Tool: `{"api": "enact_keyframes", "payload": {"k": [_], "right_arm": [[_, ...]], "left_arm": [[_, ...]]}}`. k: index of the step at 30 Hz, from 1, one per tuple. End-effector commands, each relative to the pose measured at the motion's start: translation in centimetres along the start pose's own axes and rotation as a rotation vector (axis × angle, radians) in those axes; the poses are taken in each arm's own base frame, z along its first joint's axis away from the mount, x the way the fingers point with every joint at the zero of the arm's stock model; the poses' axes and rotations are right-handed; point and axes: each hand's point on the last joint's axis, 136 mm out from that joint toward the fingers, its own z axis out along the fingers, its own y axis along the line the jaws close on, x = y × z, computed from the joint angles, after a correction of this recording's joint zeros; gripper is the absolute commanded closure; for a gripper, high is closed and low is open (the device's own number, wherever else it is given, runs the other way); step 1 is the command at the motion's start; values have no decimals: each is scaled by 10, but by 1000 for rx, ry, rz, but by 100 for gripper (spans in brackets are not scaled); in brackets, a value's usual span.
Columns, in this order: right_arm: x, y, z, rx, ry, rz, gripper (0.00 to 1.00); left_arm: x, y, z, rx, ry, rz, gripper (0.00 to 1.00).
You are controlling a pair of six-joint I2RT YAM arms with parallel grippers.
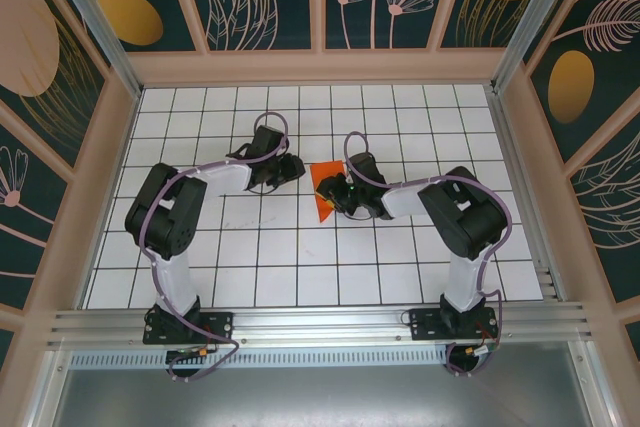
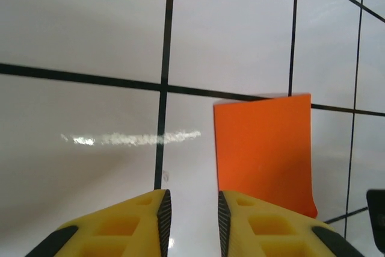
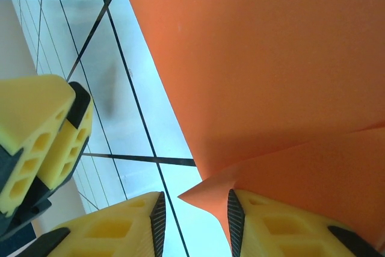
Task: Fold a paper plane with a square sheet of paper (pick it up from the middle)
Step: Third fold the triangle at the center of the table.
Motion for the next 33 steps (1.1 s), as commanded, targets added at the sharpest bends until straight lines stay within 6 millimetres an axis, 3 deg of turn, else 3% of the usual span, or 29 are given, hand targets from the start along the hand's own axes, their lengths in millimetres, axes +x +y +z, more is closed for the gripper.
{"api": "enact_keyframes", "payload": {"k": [1,9,14,23,33], "right_arm": [[-2,-29,2,97,-16,32,66],[-1,-36,1,120,-12,33,90],[1,-41,1,139,-9,33,99],[2,-44,2,152,-1,36,100],[2,-44,2,153,0,39,100]], "left_arm": [[2,-17,-11,77,6,5,73],[21,-26,-15,169,66,13,85],[39,-34,-13,204,112,36,90],[66,-45,-2,232,184,67,98],[73,-42,13,205,219,63,100]]}}
